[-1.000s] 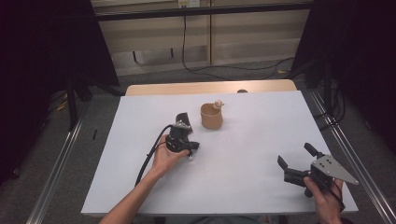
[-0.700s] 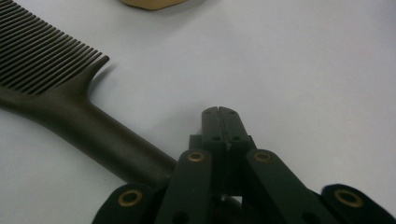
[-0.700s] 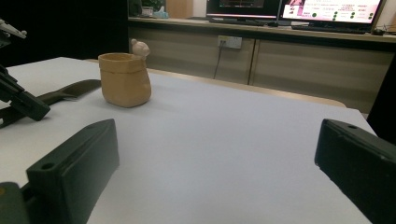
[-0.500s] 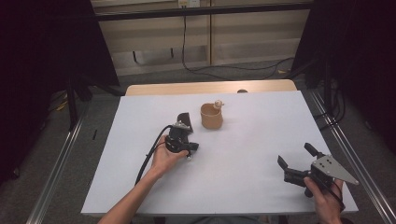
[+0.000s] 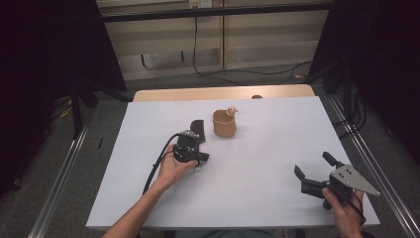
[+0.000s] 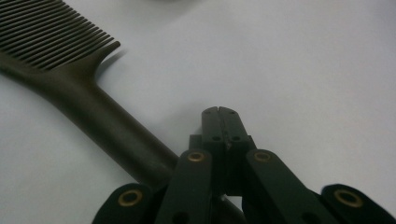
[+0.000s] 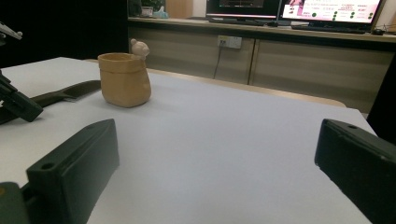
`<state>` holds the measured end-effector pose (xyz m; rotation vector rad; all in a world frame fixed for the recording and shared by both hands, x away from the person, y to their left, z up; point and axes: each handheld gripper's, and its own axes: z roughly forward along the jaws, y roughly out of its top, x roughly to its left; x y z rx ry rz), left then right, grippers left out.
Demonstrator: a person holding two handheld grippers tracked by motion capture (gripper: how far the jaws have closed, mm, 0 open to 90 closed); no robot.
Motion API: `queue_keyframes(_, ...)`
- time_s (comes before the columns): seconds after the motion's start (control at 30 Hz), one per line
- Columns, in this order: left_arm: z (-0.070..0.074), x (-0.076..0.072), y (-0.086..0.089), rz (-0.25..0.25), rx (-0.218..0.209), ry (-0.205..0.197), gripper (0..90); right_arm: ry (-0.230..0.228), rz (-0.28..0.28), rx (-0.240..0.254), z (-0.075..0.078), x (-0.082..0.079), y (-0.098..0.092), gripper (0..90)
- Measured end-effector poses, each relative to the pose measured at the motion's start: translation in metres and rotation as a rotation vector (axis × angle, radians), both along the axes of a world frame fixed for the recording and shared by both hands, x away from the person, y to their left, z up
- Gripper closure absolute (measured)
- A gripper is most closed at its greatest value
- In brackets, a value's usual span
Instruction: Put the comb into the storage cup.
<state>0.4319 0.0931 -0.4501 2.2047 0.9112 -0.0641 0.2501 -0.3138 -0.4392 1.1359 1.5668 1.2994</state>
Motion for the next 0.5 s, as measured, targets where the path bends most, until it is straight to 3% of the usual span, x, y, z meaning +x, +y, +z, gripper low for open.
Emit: queue_keyframes(0.5, 0.0021, 0.0003, 0.0049, -0.005, 0.014, 0.031, 90.0, -0.001, 0.002, 0.001, 0.0, -0.0003, 0.0001, 0.0)
